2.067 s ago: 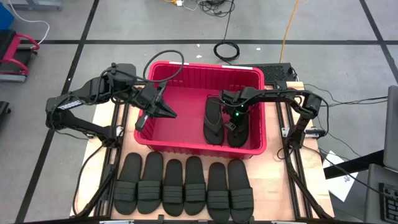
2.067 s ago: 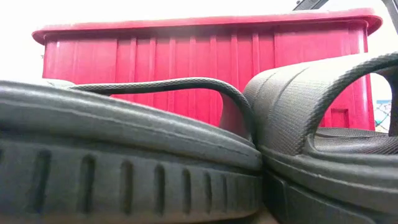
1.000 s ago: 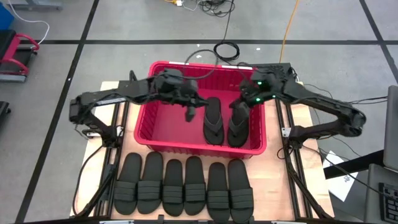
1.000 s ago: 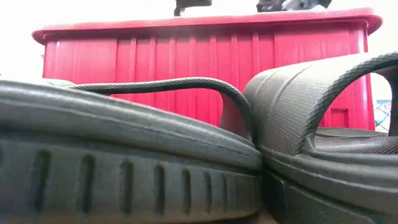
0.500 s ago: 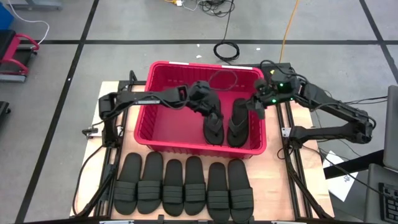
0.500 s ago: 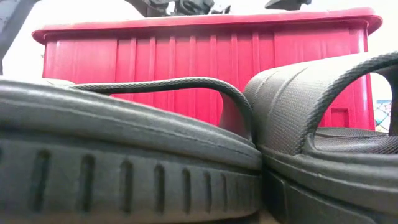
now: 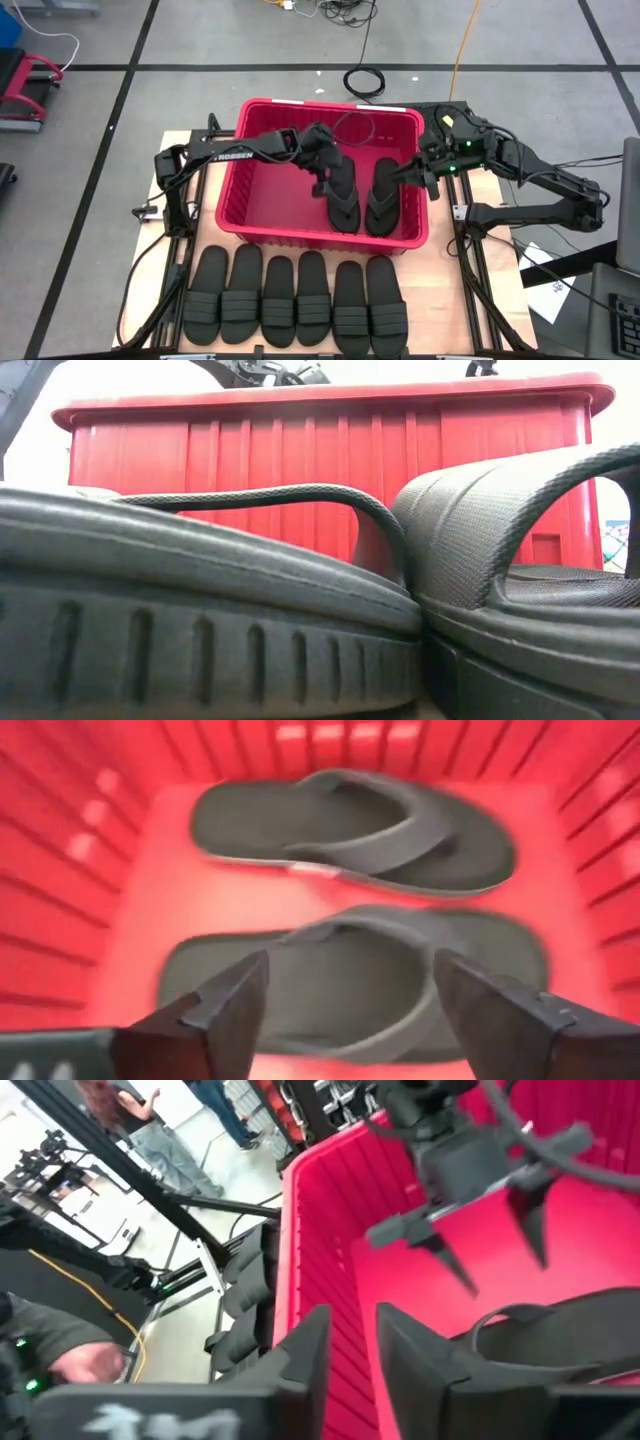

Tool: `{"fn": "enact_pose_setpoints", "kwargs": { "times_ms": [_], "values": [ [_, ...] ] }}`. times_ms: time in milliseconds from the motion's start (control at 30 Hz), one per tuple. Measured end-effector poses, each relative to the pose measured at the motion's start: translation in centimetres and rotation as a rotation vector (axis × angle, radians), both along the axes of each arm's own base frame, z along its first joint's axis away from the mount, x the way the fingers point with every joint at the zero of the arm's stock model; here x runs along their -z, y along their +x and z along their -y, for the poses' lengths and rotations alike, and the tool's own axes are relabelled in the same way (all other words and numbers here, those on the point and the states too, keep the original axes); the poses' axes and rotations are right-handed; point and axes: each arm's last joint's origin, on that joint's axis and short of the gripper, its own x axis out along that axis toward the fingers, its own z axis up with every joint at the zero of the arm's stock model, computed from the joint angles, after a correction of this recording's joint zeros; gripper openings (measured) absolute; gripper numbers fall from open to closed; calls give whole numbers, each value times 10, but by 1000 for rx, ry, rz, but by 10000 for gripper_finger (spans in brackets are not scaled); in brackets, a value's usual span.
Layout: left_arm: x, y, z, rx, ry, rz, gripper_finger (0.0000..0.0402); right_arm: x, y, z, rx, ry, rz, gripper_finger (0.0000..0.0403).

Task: Pick and place slides into bin
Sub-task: Adjust the slippers in the red bin

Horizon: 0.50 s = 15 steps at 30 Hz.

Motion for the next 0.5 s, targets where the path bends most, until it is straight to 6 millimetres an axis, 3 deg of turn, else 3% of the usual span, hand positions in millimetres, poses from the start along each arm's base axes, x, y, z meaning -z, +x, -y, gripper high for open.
{"fn": "enact_pose_setpoints", "kwargs": {
  "times_ms": [100,233,400,500],
  "values": [
    [-1,-5,-7,33,89,-29,296,1,4,-5,8,19,-15,125],
    [6,-11,-6,114,155,-121,281,0,8,-11,-29,-4,4,161],
    [10,-14,-1,163,95,-158,246,-1,14,-14,22,-56,12,173],
    [14,-14,5,247,146,-193,230,1,16,-15,24,-79,0,173]
  ]
}}
